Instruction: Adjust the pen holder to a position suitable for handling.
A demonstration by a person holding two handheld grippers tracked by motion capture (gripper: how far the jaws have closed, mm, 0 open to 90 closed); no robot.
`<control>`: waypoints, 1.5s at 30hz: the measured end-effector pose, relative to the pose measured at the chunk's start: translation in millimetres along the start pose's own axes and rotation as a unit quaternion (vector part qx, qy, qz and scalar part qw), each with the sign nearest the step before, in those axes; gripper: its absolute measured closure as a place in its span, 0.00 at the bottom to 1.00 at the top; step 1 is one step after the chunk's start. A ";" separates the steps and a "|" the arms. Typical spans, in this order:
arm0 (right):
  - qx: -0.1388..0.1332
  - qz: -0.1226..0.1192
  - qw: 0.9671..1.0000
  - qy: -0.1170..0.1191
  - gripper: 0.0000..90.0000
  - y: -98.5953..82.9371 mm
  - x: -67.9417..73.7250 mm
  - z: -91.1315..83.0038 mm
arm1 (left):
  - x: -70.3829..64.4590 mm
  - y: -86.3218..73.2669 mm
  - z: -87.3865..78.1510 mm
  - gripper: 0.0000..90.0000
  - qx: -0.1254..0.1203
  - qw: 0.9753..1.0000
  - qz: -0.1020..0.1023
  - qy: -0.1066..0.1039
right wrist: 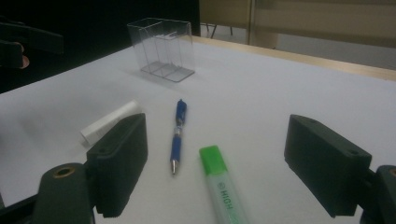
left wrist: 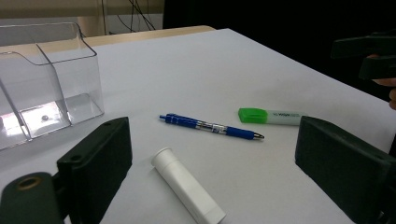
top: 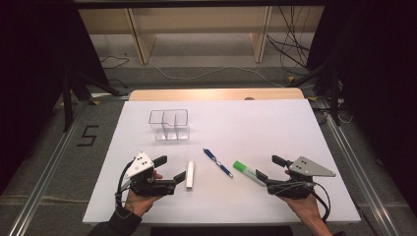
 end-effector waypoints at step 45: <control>-0.008 0.001 1.000 -0.007 0.26 0.4 -0.1 -3.7 | 51.6 24.4 -4.6 0.14 0.002 0.993 -0.072 0.097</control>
Point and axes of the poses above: each handheld gripper's, and its own axes: z roughly forward along the jaws, y roughly out of its top, x roughly to its left, the point moved 1 cm from there along z, roughly forward along the jaws, and after that the axes turned 15 degrees about x, right-handed, at the moved point
